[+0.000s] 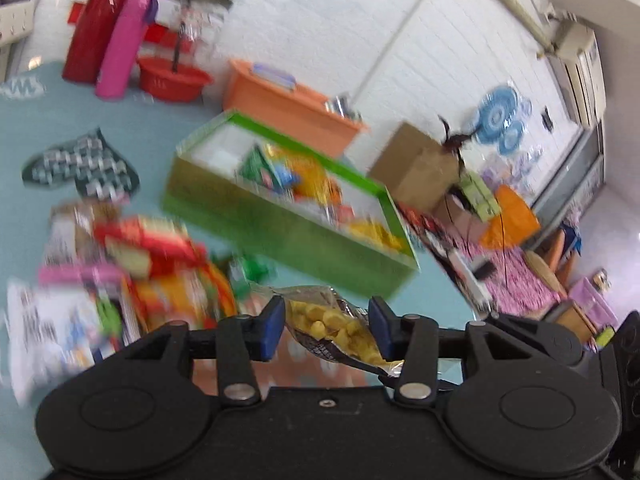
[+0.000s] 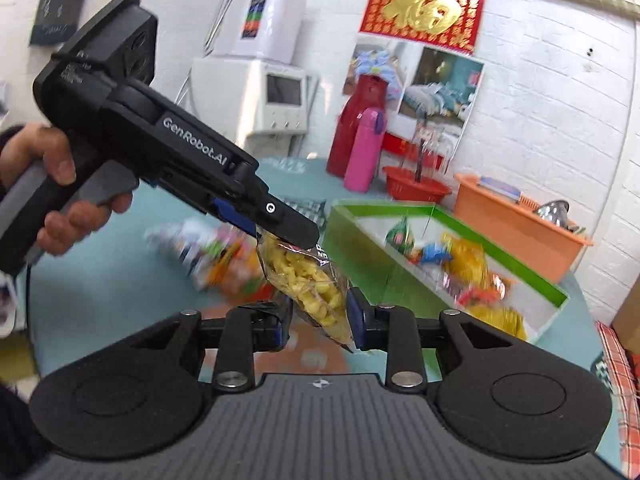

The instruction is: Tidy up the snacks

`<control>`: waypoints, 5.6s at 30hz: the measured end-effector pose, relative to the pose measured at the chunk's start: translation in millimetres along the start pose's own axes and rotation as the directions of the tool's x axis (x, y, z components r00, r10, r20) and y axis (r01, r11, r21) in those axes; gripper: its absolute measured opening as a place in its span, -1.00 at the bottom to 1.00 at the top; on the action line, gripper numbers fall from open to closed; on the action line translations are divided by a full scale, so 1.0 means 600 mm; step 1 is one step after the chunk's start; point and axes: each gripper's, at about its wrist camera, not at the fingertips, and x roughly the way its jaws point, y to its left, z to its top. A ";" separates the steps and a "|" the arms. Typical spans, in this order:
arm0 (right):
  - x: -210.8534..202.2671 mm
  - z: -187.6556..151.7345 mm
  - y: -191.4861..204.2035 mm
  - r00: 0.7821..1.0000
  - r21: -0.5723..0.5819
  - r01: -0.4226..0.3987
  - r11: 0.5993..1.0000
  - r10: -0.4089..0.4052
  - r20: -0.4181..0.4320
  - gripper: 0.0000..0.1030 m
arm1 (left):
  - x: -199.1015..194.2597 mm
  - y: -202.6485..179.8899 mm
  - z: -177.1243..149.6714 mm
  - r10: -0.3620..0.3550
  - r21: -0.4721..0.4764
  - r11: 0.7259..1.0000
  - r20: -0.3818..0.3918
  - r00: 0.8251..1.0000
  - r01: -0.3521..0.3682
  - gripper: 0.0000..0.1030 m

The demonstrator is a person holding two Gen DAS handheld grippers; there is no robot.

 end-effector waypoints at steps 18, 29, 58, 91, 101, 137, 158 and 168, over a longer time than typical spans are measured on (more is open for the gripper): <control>-0.042 -0.108 -0.056 0.974 0.637 -0.073 0.767 0.193 -0.122 1.00 | -0.004 0.025 -0.061 -0.050 -0.129 0.991 -0.102 0.994 0.037 1.00; -0.020 -0.120 -0.091 0.969 0.747 -0.075 0.660 0.225 -0.101 0.86 | 0.019 0.032 -0.068 -0.078 -0.130 0.990 -0.144 0.986 0.059 0.54; 0.060 0.084 -0.241 0.987 0.612 -0.068 0.788 -0.037 0.158 0.04 | 0.099 -0.012 0.226 -0.119 0.083 0.991 0.139 0.983 0.108 -0.23; 0.120 0.129 -0.237 0.980 0.543 0.142 0.828 -0.196 0.043 0.69 | 0.053 0.052 0.258 0.038 0.029 0.999 0.133 0.990 -0.043 1.00; -0.006 0.118 -0.151 0.986 0.499 0.055 0.865 -0.126 0.110 0.89 | -0.092 0.036 0.143 0.074 0.040 0.996 0.128 0.989 -0.079 1.00; 0.240 0.020 0.068 0.951 0.721 -0.198 0.665 0.309 -0.024 0.08 | -0.089 0.243 0.007 0.134 -0.235 0.962 -0.023 0.991 -0.136 -0.53; 0.051 0.042 -0.050 0.987 0.653 -0.133 0.746 0.037 0.159 -0.36 | -0.020 0.027 0.099 -0.068 0.029 0.997 0.082 0.994 0.066 -0.58; 0.040 0.020 -0.170 0.979 0.687 0.003 0.727 -0.142 0.146 -0.36 | 0.127 -0.023 0.171 -0.181 0.057 0.982 0.044 0.982 0.179 -0.58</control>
